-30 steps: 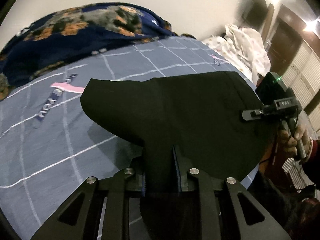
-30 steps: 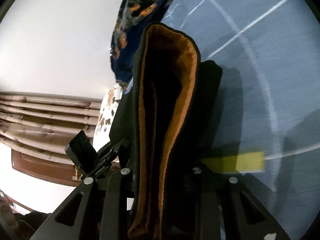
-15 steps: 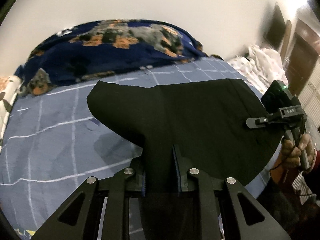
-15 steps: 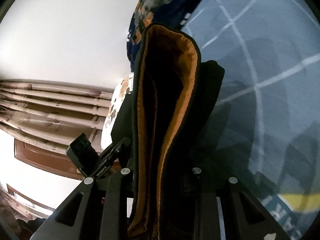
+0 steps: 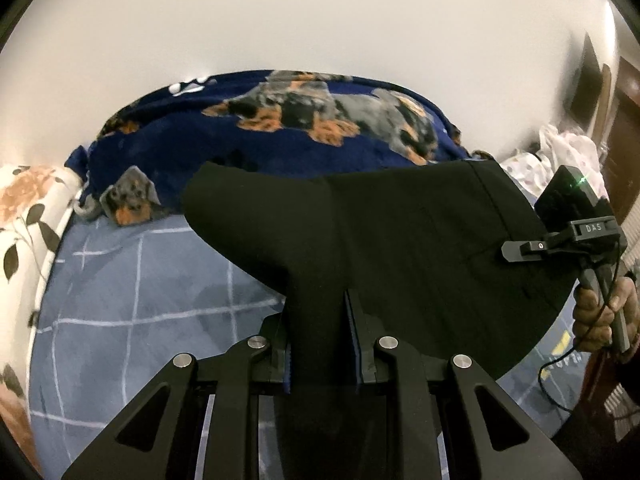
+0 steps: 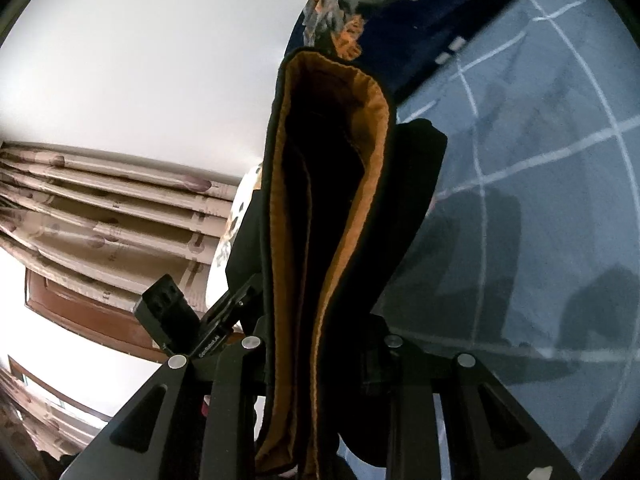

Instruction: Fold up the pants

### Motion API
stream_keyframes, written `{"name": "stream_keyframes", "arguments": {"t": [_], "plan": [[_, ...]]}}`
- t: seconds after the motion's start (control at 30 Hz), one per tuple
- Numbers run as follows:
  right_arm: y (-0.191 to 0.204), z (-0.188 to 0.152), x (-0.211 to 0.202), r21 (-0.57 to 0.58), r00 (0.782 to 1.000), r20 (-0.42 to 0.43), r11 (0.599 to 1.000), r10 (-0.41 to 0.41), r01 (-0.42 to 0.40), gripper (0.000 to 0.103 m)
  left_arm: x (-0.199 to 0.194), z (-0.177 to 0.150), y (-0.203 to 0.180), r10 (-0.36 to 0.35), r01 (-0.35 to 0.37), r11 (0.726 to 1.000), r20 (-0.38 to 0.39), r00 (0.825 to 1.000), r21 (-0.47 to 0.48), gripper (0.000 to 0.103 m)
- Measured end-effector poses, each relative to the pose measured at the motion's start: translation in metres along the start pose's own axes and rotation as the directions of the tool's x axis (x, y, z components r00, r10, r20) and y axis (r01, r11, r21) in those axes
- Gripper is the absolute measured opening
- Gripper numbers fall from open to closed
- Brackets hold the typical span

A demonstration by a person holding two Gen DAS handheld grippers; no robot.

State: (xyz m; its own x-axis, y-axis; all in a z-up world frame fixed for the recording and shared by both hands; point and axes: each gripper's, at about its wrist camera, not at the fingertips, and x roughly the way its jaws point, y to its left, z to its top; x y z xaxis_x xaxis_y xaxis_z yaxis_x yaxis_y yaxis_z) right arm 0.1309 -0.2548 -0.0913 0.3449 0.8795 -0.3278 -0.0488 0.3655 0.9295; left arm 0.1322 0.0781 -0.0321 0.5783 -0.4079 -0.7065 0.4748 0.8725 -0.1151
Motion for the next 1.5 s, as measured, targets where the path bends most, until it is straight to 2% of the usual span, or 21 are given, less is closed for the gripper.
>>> {"name": "stream_keyframes", "arguments": {"t": [0.17, 0.43, 0.6, 0.8, 0.87, 0.97, 1.0, 1.07, 1.13, 1.17, 1.3, 1.47, 1.5], "plan": [[-0.001, 0.022, 0.018, -0.006, 1.000, 0.003, 1.000, 0.013, -0.013, 0.024, 0.017, 0.016, 0.023, 0.025, -0.025, 1.000, 0.012, 1.000, -0.007, 0.021], [-0.016, 0.059, 0.053, 0.004, 1.000, -0.007, 1.000, 0.009, -0.009, 0.024, 0.050, 0.023, 0.057, 0.049, -0.050, 0.998, -0.006, 0.999, -0.048, 0.021], [-0.031, 0.072, 0.075, 0.012, 1.000, -0.021, 1.000, -0.013, 0.014, 0.024, 0.077, 0.016, 0.077, 0.063, -0.067, 0.994, -0.041, 0.997, -0.084, 0.021], [-0.056, 0.083, 0.095, 0.053, 0.999, -0.033, 0.998, -0.039, 0.041, 0.024, 0.101, -0.008, 0.090, 0.074, -0.086, 0.987, -0.084, 0.994, -0.137, 0.023], [-0.061, 0.084, 0.096, 0.046, 0.998, -0.036, 0.997, -0.057, 0.058, 0.024, 0.105, -0.014, 0.092, 0.087, -0.099, 0.984, -0.085, 0.993, -0.151, 0.029], [-0.065, 0.084, 0.100, 0.033, 0.995, -0.047, 0.996, -0.085, 0.087, 0.024, 0.109, -0.018, 0.093, 0.135, -0.147, 0.978, -0.090, 0.987, -0.150, 0.047], [-0.066, 0.084, 0.101, 0.032, 0.995, -0.049, 0.995, -0.093, 0.094, 0.024, 0.109, -0.019, 0.092, 0.155, -0.167, 0.975, -0.088, 0.984, -0.145, 0.056], [-0.070, 0.082, 0.101, 0.025, 0.992, -0.050, 0.993, -0.112, 0.114, 0.023, 0.110, -0.021, 0.091, 0.181, -0.189, 0.974, -0.071, 0.981, -0.127, 0.061], [-0.069, 0.080, 0.101, 0.008, 0.991, -0.044, 0.992, -0.128, 0.128, 0.022, 0.111, -0.023, 0.089, 0.235, -0.241, 0.965, -0.064, 0.970, -0.105, 0.076], [-0.068, 0.080, 0.102, -0.005, 0.988, -0.041, 0.989, -0.147, 0.147, 0.021, 0.111, -0.024, 0.088, 0.257, -0.262, 0.960, -0.059, 0.965, -0.101, 0.080], [-0.062, 0.084, 0.110, -0.066, 0.976, -0.016, 0.974, -0.219, 0.218, 0.022, 0.110, -0.025, 0.087, 0.304, -0.307, 0.947, -0.046, 0.952, -0.098, 0.085], [-0.048, 0.076, 0.109, -0.114, 0.953, 0.050, 0.946, -0.299, 0.303, 0.029, 0.095, -0.021, 0.070, 0.428, -0.428, 0.902, -0.008, 0.904, -0.058, 0.085], [-0.047, 0.075, 0.107, -0.113, 0.948, 0.062, 0.941, -0.313, 0.318, 0.036, 0.090, -0.020, 0.067, 0.435, -0.434, 0.899, 0.002, 0.900, -0.056, 0.085]]}}
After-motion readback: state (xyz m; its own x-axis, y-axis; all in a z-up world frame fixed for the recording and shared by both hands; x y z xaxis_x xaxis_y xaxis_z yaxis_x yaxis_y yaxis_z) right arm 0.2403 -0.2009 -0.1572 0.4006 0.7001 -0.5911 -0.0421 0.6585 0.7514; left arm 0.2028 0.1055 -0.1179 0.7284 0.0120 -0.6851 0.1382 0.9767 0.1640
